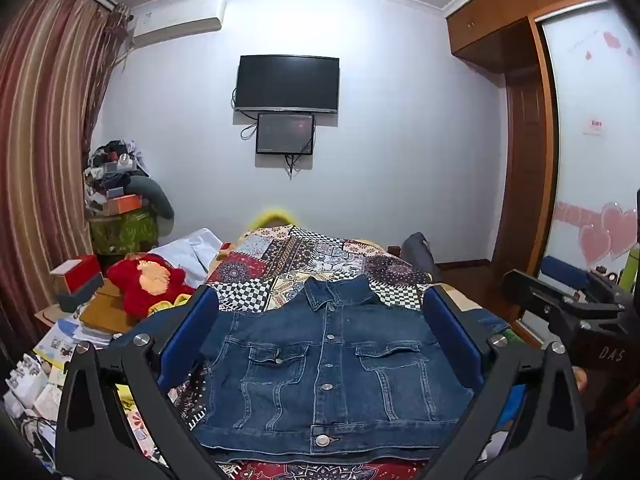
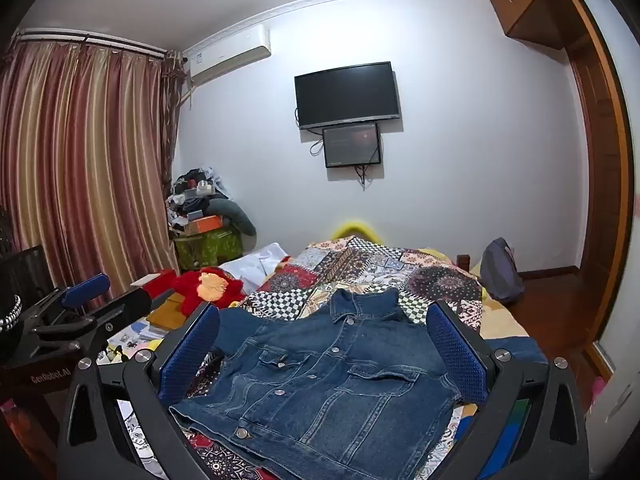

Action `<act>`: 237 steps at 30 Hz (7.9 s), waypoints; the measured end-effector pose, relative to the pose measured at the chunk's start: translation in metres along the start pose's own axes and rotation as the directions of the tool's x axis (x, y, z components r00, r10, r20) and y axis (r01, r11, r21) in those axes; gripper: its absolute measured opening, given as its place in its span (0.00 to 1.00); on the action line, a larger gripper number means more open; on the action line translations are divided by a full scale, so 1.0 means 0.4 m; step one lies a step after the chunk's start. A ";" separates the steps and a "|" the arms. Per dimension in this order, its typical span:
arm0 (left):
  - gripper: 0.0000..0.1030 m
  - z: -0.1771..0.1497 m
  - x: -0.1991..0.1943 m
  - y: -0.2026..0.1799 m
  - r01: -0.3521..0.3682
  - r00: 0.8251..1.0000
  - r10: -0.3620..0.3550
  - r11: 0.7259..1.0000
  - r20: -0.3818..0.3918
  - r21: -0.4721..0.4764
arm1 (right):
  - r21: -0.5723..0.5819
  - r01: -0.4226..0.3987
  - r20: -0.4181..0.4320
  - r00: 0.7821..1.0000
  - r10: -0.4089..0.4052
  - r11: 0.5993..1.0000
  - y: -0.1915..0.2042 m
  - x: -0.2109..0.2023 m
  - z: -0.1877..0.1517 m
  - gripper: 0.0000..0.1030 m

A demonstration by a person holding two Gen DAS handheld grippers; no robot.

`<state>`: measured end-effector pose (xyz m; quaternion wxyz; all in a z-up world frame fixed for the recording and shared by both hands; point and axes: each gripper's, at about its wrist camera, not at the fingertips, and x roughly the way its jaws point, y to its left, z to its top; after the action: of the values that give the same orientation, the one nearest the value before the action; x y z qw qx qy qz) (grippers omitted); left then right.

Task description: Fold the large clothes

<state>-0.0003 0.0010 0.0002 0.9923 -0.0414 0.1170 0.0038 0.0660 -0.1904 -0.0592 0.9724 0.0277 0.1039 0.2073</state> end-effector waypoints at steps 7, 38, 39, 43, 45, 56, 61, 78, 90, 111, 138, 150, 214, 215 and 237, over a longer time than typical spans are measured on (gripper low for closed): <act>1.00 -0.008 0.003 -0.031 -0.001 1.000 0.001 0.998 -0.002 0.059 | -0.003 0.006 -0.001 1.000 -0.006 1.000 0.000 -0.001 -0.002 1.00; 1.00 -0.004 0.007 -0.002 0.016 1.000 -0.016 1.000 -0.014 0.022 | 0.009 0.013 -0.022 1.000 -0.013 1.000 -0.001 0.009 -0.007 1.00; 1.00 -0.004 0.006 -0.001 0.017 1.000 -0.017 1.000 -0.014 0.022 | 0.010 0.012 -0.022 1.000 -0.012 1.000 -0.001 0.009 -0.007 1.00; 1.00 -0.003 0.007 -0.002 0.017 1.000 -0.017 1.000 -0.014 0.021 | 0.009 0.012 -0.022 1.000 -0.012 1.000 -0.002 0.009 -0.006 1.00; 1.00 -0.004 0.007 -0.002 0.017 1.000 -0.017 1.000 -0.014 0.020 | 0.009 0.012 -0.023 1.000 -0.012 1.000 -0.002 0.010 -0.006 1.00; 1.00 -0.005 0.008 -0.003 0.017 1.000 -0.016 1.000 -0.013 0.021 | 0.009 0.013 -0.022 1.000 -0.013 1.000 0.000 0.009 -0.006 1.00; 1.00 -0.004 0.008 -0.003 0.017 1.000 -0.016 1.000 -0.014 0.020 | 0.007 0.014 -0.021 1.000 -0.013 1.000 0.000 0.009 -0.006 1.00; 1.00 -0.001 0.016 -0.001 0.019 1.000 -0.018 1.000 -0.019 0.012 | 0.006 0.015 -0.024 1.000 -0.015 1.000 -0.001 0.012 -0.006 1.00; 1.00 -0.006 0.071 0.025 0.017 0.998 -0.018 1.000 -0.053 -0.015 | -0.003 0.023 -0.061 0.998 -0.023 1.000 -0.003 0.050 0.000 1.00; 1.00 -0.057 0.473 0.327 -0.191 0.947 0.141 0.970 -0.289 -0.153 | -0.037 -0.007 -0.286 0.958 -0.004 0.999 -0.032 0.514 0.004 1.00; 0.79 -0.405 0.782 0.810 -0.345 0.762 -0.082 0.788 -0.642 -0.510 | -0.001 -0.174 -0.776 0.621 0.109 0.985 -0.022 1.159 -0.306 1.00; 0.24 -0.375 0.836 0.864 -0.465 0.760 0.146 0.803 -0.633 -0.372 | -0.058 -0.205 -0.770 0.632 0.087 0.977 0.005 1.160 -0.308 1.00; 0.69 -0.328 0.727 0.991 -0.315 0.873 -0.114 0.612 -0.475 -0.725 | -0.098 -0.101 -0.639 0.769 0.015 0.990 -0.062 0.984 -0.157 1.00; 0.69 -0.339 0.738 1.000 -0.327 0.867 -0.115 0.604 -0.485 -0.727 | -0.098 -0.105 -0.638 0.770 0.019 0.990 -0.059 0.984 -0.158 1.00; 0.50 -0.364 0.814 1.007 -0.400 0.837 -0.070 0.599 -0.543 -0.694 | -0.076 -0.096 -0.647 0.762 0.024 0.992 -0.085 0.972 -0.178 1.00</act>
<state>0.2757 0.3898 -0.2491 0.7962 -0.4590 0.3688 0.1392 0.4115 -0.0618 -0.2060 0.8705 -0.0928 0.4193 0.2404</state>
